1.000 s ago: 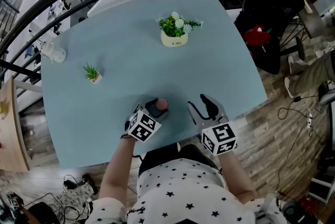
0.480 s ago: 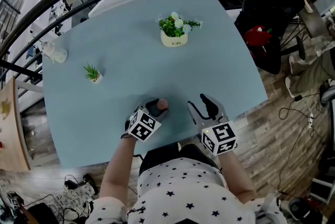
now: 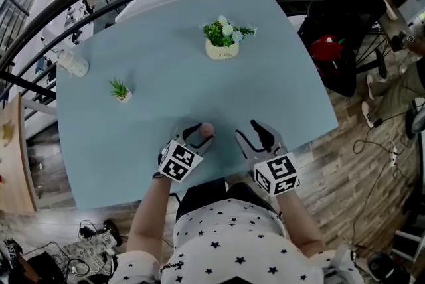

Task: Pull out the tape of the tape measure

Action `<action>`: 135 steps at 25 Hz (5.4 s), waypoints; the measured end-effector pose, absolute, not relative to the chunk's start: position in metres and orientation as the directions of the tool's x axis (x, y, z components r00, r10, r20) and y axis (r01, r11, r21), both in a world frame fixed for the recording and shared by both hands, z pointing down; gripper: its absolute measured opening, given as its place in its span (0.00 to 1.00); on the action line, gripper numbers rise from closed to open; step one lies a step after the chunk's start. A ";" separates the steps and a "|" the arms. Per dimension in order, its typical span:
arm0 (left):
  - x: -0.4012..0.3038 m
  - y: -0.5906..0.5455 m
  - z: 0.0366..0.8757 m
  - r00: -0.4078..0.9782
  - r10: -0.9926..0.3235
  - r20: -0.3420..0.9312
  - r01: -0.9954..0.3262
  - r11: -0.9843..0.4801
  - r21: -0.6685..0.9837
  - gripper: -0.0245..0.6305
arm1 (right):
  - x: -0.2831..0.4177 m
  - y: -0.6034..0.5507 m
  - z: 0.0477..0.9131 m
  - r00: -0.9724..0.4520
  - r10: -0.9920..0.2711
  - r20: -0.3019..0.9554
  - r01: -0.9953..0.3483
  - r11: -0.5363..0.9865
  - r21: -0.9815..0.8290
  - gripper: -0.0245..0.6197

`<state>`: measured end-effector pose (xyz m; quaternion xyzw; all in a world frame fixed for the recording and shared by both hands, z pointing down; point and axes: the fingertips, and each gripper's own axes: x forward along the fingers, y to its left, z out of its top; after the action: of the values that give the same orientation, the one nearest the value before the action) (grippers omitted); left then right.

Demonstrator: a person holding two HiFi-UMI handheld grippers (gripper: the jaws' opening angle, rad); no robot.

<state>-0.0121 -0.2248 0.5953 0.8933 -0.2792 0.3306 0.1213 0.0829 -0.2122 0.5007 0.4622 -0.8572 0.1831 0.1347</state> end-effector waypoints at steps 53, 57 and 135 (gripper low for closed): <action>0.000 -0.116 0.491 0.704 -0.477 0.526 -0.571 -0.821 0.019 0.36 | 0.011 -0.092 0.482 -0.685 -0.569 0.456 -0.560 0.811 0.171 0.11; -0.003 -0.113 0.492 0.699 -0.471 0.538 -0.567 -0.824 0.016 0.36 | 0.008 -0.087 0.481 -0.686 -0.563 0.461 -0.536 0.820 0.202 0.09; -0.059 -0.114 0.488 0.633 -0.582 0.511 -0.677 -0.736 0.001 0.36 | 0.108 -0.120 0.480 -0.502 -0.726 0.470 -0.727 0.648 0.225 0.05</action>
<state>-0.0593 -0.1137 0.4881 0.8984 -0.3503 0.2466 0.0966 0.1079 -0.1201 0.4803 0.4193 -0.8666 0.0010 0.2705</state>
